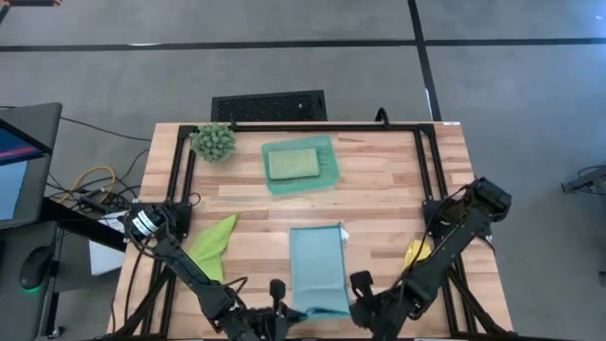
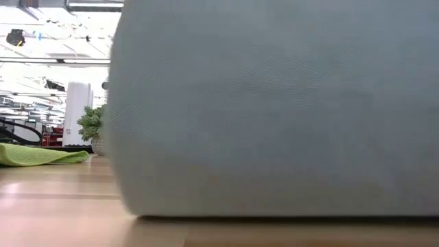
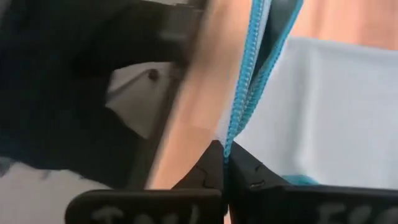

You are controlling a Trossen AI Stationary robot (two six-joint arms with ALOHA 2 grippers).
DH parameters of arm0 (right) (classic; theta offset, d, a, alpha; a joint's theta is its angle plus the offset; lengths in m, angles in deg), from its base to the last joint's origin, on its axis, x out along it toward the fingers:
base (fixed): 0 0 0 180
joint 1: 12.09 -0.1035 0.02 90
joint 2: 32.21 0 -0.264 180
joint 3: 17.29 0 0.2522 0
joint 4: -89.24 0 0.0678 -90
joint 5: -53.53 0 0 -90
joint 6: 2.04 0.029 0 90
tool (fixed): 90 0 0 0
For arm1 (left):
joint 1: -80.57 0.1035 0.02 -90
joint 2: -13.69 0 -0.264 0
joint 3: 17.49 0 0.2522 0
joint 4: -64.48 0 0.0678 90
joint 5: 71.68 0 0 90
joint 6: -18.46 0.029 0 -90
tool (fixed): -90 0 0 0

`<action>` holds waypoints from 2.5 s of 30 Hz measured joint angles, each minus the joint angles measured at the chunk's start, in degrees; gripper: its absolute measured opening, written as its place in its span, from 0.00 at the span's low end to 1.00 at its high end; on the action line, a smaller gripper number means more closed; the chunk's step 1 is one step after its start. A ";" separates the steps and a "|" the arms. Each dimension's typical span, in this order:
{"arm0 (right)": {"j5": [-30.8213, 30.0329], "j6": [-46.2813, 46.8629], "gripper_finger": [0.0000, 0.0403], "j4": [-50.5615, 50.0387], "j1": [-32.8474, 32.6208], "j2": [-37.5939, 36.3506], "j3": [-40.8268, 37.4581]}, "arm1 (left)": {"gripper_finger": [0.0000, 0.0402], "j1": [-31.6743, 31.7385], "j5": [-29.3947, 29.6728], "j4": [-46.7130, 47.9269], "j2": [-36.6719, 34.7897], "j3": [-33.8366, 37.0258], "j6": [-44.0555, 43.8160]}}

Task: Fold microfiber towels
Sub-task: Fold the blue towel

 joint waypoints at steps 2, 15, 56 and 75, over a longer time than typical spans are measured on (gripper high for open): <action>-3.55 -0.03 0.03 -1.80 1.24 0.00 0.00 | 0.02 0.61 5.15 5.30 0.00 -0.23 -2.56; -9.21 6.18 0.04 -12.15 14.63 0.52 -2.86 | 0.02 8.93 12.66 38.61 -0.04 -0.23 -25.02; -10.12 10.71 0.04 -11.12 28.34 6.15 -6.70 | 0.02 20.96 9.27 24.55 -0.09 11.13 -26.15; -9.67 9.34 0.14 -12.82 28.78 7.51 -6.62 | 0.33 22.66 6.86 26.67 -0.56 11.18 -27.15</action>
